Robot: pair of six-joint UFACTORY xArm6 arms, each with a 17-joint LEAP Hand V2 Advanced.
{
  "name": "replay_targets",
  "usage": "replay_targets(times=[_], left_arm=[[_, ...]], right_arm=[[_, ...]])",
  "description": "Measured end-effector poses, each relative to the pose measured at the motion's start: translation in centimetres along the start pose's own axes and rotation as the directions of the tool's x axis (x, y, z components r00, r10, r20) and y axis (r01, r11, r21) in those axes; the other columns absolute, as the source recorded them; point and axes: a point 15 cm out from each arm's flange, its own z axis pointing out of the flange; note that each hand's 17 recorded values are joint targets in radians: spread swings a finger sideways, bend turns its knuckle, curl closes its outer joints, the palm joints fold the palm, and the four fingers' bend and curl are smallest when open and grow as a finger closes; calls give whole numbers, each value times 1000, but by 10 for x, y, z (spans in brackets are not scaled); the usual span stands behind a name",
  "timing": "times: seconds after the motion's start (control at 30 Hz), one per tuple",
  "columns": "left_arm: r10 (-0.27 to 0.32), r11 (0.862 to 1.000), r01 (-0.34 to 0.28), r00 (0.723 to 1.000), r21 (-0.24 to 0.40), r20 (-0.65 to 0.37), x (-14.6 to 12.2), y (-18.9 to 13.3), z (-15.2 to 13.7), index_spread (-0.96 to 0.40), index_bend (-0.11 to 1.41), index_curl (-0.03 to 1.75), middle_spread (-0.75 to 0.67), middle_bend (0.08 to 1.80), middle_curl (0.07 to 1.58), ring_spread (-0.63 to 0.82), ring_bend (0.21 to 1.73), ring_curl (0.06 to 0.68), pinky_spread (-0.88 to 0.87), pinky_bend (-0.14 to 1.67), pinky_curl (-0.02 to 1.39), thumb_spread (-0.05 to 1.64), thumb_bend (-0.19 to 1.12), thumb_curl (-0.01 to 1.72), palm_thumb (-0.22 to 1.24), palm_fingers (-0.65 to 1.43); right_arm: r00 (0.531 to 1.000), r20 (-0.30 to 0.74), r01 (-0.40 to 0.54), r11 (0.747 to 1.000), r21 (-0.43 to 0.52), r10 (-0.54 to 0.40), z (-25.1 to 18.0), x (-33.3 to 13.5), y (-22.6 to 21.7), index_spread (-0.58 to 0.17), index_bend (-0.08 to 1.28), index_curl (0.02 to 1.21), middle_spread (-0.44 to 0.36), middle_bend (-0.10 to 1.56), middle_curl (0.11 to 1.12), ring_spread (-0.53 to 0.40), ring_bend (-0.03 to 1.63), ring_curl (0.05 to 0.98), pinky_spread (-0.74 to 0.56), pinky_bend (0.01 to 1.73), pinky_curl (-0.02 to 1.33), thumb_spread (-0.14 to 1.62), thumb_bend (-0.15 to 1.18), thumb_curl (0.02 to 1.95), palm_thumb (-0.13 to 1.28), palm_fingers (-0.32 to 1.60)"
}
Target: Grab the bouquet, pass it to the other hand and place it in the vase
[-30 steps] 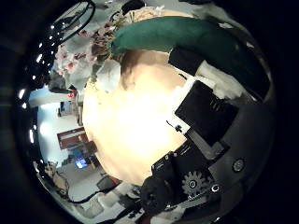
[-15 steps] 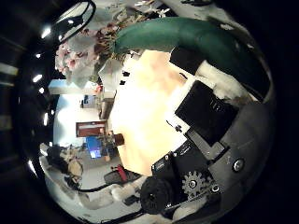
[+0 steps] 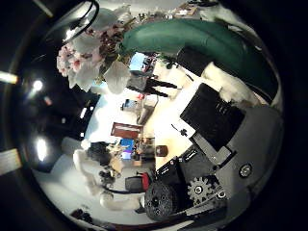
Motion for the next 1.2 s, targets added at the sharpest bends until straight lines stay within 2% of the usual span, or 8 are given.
replay_targets(times=[0.17, 0.3, 0.43, 0.6, 0.83, 0.93, 1.03, 1.2], left_arm=[[-22, 999, 24, 997, 29, -69, -4, -6, -7, -134, 191, 463, 56, 202, 410, 240, 563, 142, 312, 566, -5, 1184, -16, 300, 272, 449], [-19, 999, 26, 989, 47, -144, 1, -12, -10, -133, 190, 464, 53, 205, 414, 235, 572, 142, 297, 566, -6, 1182, -18, 300, 276, 449], [-12, 996, 33, 969, 83, -246, 8, -19, -19, -124, 184, 459, 58, 210, 420, 233, 580, 142, 286, 572, -5, 1189, -17, 300, 280, 443], [11, 991, 39, 932, 131, -363, 17, -32, -32, -112, 182, 453, 61, 213, 424, 231, 593, 143, 277, 587, -3, 1189, -17, 304, 287, 433], [40, 985, 44, 886, 168, -463, 29, -52, -40, -93, 173, 441, 73, 221, 428, 230, 613, 144, 259, 609, -3, 1181, -20, 307, 282, 415], [50, 982, 50, 859, 181, -510, 31, -57, -44, -72, 161, 430, 84, 219, 430, 234, 626, 148, 255, 632, 0, 1173, -22, 308, 277, 388], [65, 979, 59, 818, 196, -572, 34, -66, -48, -48, 161, 417, 101, 220, 432, 247, 633, 151, 259, 660, 0, 1160, -22, 308, 268, 359], [96, 973, 73, 732, 218, -674, 39, -87, -55, -11, 165, 400, 145, 203, 428, 301, 634, 154, 294, 691, 2, 1115, -28, 311, 244, 272]], right_arm=[[980, 195, 33, 999, -3, -32, 6, -36, -11, -251, 1127, 907, -136, 1359, 783, -185, 1464, 677, -204, 1252, 846, 917, -3, 1093, 1177, 1158], [926, 374, 66, 997, -39, -47, 10, -64, -17, -248, 1131, 899, -135, 1362, 776, -184, 1474, 676, -205, 1243, 859, 911, -3, 1113, 1174, 1160], [863, 500, 110, 993, -48, -71, 14, -94, -19, -246, 1135, 892, -134, 1367, 770, -184, 1477, 675, -207, 1236, 871, 907, -4, 1130, 1171, 1159], [793, 598, 203, 976, -81, -115, 23, -131, -6, -243, 1143, 885, -134, 1368, 766, -183, 1480, 672, -209, 1229, 883, 904, -4, 1147, 1169, 1158], [704, 693, 322, 940, -115, -157, 30, -163, 9, -240, 1155, 872, -133, 1374, 758, -183, 1481, 669, -208, 1214, 902, 902, -4, 1171, 1165, 1158], [687, 707, 350, 929, -120, -168, 37, -169, 14, -238, 1162, 867, -132, 1376, 755, -183, 1482, 668, -207, 1207, 910, 901, -4, 1179, 1164, 1159], [669, 725, 374, 917, -138, -163, 40, -173, 22, -236, 1166, 862, -132, 1378, 752, -182, 1482, 667, -206, 1203, 917, 901, -4, 1186, 1163, 1159], [639, 756, 414, 892, -183, -141, 52, -185, 36, -234, 1173, 855, -133, 1379, 751, -183, 1484, 667, -206, 1202, 931, 901, -4, 1197, 1161, 1156]])
